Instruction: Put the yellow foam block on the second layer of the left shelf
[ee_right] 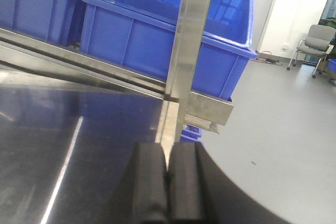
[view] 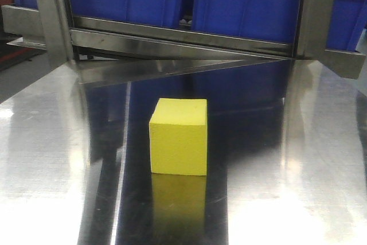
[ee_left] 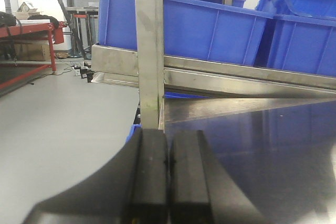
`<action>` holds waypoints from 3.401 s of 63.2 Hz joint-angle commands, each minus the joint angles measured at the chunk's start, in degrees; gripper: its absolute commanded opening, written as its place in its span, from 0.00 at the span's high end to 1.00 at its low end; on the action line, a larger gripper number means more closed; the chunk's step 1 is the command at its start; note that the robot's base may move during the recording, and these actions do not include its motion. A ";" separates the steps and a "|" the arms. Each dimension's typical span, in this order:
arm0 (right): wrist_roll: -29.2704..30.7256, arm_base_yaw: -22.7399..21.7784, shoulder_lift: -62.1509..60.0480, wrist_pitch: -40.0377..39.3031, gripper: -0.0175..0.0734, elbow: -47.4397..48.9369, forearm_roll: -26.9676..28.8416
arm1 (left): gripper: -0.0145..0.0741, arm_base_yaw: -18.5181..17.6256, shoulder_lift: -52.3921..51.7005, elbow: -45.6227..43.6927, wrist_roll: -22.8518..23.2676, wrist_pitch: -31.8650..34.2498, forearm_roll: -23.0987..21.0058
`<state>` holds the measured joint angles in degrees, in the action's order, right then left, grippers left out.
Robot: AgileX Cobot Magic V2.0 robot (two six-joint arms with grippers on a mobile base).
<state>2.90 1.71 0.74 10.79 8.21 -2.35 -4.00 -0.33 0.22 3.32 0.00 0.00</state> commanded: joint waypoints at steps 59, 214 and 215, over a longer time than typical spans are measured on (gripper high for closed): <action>-21.46 29.76 54.92 3.78 0.15 30.23 -1.78 | 0.70 -0.04 -0.96 1.54 0.19 4.61 -0.32; -63.71 48.96 101.90 36.51 0.28 70.90 -11.99 | 0.70 -0.04 -0.96 1.54 0.19 4.61 -0.32; -63.64 48.96 101.77 36.51 0.28 70.90 -11.99 | 0.70 -0.04 -0.96 1.54 0.19 4.61 -0.32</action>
<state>-60.91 50.71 105.48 48.98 77.36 -14.31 -4.00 -0.33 0.22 3.32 0.00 0.00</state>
